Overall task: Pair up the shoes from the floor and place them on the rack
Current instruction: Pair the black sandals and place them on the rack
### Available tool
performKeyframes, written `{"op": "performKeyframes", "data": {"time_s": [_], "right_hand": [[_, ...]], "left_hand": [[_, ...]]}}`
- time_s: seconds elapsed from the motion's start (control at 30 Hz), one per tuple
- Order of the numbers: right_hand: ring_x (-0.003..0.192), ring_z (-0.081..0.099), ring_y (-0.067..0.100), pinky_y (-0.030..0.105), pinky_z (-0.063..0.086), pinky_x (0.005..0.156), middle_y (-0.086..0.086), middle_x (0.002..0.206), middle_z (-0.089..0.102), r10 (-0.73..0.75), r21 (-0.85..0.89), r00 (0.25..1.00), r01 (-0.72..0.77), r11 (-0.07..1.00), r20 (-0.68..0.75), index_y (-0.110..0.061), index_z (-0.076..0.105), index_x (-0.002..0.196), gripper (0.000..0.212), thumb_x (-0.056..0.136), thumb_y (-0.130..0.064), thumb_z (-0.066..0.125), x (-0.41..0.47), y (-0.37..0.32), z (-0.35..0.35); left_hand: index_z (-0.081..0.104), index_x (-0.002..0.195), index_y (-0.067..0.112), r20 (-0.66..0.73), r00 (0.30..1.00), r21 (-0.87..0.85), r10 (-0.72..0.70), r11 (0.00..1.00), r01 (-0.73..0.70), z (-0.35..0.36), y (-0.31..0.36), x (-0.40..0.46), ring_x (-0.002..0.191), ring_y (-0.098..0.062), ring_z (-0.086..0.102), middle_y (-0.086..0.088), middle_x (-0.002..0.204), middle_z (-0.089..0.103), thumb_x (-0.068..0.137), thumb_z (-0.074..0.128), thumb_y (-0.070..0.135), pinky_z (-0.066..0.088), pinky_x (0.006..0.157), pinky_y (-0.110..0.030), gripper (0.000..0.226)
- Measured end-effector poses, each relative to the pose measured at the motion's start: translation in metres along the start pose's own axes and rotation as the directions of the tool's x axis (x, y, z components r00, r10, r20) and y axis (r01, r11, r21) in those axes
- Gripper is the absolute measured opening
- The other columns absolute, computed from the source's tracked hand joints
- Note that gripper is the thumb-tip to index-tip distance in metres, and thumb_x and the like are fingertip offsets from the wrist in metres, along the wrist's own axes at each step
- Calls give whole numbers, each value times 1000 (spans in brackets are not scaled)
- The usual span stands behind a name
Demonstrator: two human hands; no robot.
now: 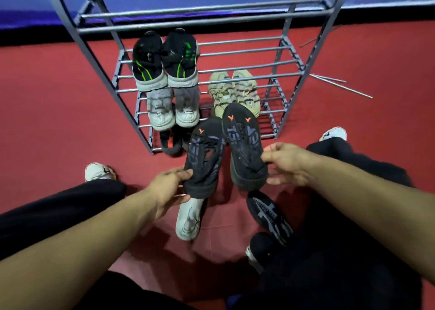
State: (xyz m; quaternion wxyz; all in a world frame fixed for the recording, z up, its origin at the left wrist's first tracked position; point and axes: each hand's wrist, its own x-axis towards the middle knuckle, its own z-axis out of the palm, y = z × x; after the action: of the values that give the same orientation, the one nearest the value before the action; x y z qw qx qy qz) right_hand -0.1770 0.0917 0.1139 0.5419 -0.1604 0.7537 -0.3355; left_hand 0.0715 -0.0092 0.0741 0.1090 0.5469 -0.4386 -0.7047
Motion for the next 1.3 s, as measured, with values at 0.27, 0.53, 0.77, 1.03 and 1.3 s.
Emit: {"op": "performKeyframes", "data": {"time_s": [0.27,0.53,0.77,1.03,1.3], "right_hand": [[71,61,13,28,51,59,-1,85,65,-222,102,972,230,968,-81,-24,55,92,10,91,-15,59,-37,-45,-37],[61,54,9,19,45,46,-1,77,62,-304,166,919,351,922,-252,-19,64,95,9,95,-19,55,-15,-101,-68],[52,47,18,23,40,48,5,65,57,-278,120,881,345,931,-382,-14,56,71,22,93,-12,52,58,-158,-92],[52,54,24,32,43,53,20,85,65,-279,-26,838,302,953,-469,-5,64,100,21,86,-11,50,151,-193,-112],[55,47,20,26,39,52,14,75,58,-349,-249,851,267,931,-392,-6,60,85,8,84,-2,52,173,-199,-99]], "left_hand": [[67,99,25,37,977,-108,211,973,-206,31,54,-28,65,-8,61,6,87,71,93,60,23,48,56,-21,9],[60,97,21,-61,950,-249,306,917,-312,84,121,-4,68,-11,61,1,91,69,92,61,23,46,43,-18,5],[60,119,7,-129,936,-196,328,917,-348,117,189,69,58,-13,57,-11,103,67,92,60,26,44,38,-17,33],[60,112,1,-204,927,-35,314,944,-328,120,227,135,51,-18,51,-15,100,63,96,55,24,45,37,-17,28],[55,112,4,-140,951,193,277,949,-248,114,226,160,54,-28,63,-21,103,65,99,49,30,59,52,-34,31]]}}
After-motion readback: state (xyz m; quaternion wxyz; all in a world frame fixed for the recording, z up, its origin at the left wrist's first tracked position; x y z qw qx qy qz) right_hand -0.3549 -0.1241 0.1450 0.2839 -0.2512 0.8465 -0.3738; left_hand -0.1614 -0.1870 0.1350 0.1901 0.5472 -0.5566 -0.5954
